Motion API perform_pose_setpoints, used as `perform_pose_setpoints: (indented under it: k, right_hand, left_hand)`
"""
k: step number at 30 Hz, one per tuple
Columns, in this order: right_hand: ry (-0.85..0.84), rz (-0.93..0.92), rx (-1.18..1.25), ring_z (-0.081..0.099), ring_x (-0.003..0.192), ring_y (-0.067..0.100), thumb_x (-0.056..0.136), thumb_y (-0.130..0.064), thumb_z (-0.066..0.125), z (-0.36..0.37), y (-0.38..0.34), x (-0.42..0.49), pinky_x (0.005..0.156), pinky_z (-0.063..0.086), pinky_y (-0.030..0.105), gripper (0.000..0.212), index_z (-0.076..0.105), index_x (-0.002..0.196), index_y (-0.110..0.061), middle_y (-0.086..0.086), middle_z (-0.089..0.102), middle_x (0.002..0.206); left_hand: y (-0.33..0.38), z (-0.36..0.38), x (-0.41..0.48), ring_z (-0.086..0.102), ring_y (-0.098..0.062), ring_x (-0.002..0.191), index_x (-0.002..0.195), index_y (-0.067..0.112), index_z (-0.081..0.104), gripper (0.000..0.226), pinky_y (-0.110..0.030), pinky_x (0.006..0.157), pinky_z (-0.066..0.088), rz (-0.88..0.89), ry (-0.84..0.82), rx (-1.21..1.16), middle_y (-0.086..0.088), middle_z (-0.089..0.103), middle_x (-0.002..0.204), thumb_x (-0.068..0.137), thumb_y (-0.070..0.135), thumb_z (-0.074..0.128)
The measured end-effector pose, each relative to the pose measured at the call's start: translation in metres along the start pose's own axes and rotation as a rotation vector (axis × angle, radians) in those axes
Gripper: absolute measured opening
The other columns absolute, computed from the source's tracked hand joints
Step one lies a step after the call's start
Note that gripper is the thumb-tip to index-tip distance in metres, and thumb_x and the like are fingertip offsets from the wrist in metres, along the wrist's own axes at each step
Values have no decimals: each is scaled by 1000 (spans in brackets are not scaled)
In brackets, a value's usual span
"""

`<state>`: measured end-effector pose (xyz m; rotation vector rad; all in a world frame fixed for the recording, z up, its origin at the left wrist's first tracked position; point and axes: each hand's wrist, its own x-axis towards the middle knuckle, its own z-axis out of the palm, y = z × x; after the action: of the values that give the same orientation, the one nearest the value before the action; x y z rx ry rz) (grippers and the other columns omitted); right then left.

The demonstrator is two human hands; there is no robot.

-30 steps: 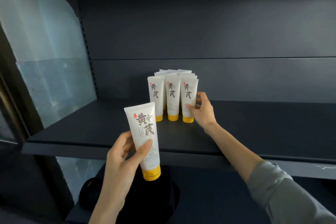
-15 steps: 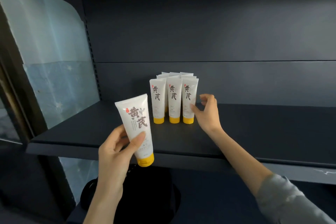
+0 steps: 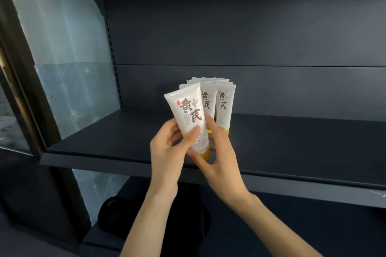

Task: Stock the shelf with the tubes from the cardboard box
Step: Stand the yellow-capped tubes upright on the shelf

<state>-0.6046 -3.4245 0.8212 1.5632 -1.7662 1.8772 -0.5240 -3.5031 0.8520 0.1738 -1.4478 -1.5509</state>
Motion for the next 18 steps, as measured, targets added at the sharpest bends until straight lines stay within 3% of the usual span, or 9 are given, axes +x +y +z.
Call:
perform_pose_setpoints:
  k: [5, 9, 12, 15, 18]
  right_hand:
    - [63, -7, -115, 49, 116, -2, 85, -26, 68, 2, 2, -1, 83, 45, 7, 71, 30, 140, -50, -25, 42, 127]
    - [37, 20, -143, 50, 114, -6, 83, -30, 69, 7, 0, 1, 87, 45, 7, 70, 31, 136, -54, -31, 44, 126]
    - [-8, 82, -50, 55, 110, -3, 81, -26, 72, 14, 2, 7, 88, 51, 18, 64, 40, 132, -48, -24, 52, 124]
    - [-54, 129, -11, 58, 105, -2, 81, -25, 73, 19, 6, 15, 83, 53, 19, 60, 41, 125, -48, -23, 57, 115]
    - [-72, 203, -21, 59, 95, -2, 79, -25, 75, 22, 14, 31, 72, 51, 10, 63, 39, 129, -43, -25, 54, 105]
  left_hand:
    - [-3, -3, 0, 69, -7, 93, 99, 22, 67, 34, -15, 65, 53, 26, 27, -4, 9, 73, 97, 66, 27, 76]
    - [-5, -12, 0, 68, -8, 95, 97, 28, 66, 30, -18, 68, 54, 75, 28, 84, 10, 72, 98, 69, 26, 78]
    - [-3, -24, 2, 66, -7, 100, 106, 29, 64, 31, -17, 72, 54, 113, -26, 237, 14, 70, 103, 77, 22, 75]
    - [-1, -44, -1, 56, 1, 114, 124, 31, 56, 46, -12, 86, 47, 120, -114, 437, 21, 63, 119, 81, 43, 65]
    - [0, -65, -5, 30, 7, 131, 142, 38, 34, 69, -18, 104, 30, 90, -128, 810, 24, 37, 142, 81, 66, 42]
